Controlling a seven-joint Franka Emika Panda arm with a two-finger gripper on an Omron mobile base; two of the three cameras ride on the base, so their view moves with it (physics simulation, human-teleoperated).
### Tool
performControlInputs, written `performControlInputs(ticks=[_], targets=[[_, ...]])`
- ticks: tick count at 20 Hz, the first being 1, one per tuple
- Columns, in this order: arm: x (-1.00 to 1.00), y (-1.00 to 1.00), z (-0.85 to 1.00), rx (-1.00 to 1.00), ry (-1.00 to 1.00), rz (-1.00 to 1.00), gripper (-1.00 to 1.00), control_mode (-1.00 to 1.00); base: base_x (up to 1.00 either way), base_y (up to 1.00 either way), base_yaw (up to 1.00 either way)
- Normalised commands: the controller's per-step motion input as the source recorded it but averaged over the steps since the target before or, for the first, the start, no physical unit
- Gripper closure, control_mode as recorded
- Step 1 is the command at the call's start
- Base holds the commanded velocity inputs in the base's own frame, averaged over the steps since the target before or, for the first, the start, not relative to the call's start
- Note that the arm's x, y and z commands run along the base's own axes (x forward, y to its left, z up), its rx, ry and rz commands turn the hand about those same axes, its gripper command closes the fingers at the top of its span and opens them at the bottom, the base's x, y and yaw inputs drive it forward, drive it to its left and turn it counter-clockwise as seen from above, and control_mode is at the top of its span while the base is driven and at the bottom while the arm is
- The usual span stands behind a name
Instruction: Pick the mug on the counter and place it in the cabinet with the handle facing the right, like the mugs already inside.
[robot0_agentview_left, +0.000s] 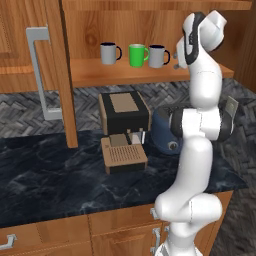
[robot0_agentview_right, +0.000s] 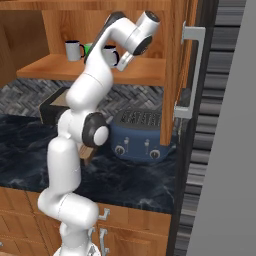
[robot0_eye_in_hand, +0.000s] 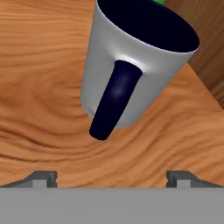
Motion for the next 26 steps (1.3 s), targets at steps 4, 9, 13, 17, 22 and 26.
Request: performControlInputs(ticks=[4, 9, 13, 17, 22, 26], targets=[[-0.08, 0.00, -0.24, -0.01, -0.13, -0.06, -1.00, -1.00, 0.00, 0.00, 0.00], [-0.21, 0.00, -0.49, 0.00, -0.12, -0.05, -1.00, -1.00, 0.00, 0.00, 0.00], [-0.31, 0.00, -0.19, 0.00, -0.15, -0.03, -1.00, -1.00, 0.00, 0.00, 0.00], [-0.49, 0.00, -0.09, 0.00, -0.18, -0.01, -1.00, -1.00, 0.00, 0.00, 0.00], [-0.65, 0.00, -0.06, 0.00, -0.20, 0.00, -1.00, -1.00, 0.00, 0.00, 0.00], [-0.78, 0.00, -0.15, 0.00, -0.19, 0.00, -1.00, -1.00, 0.00, 0.00, 0.00]])
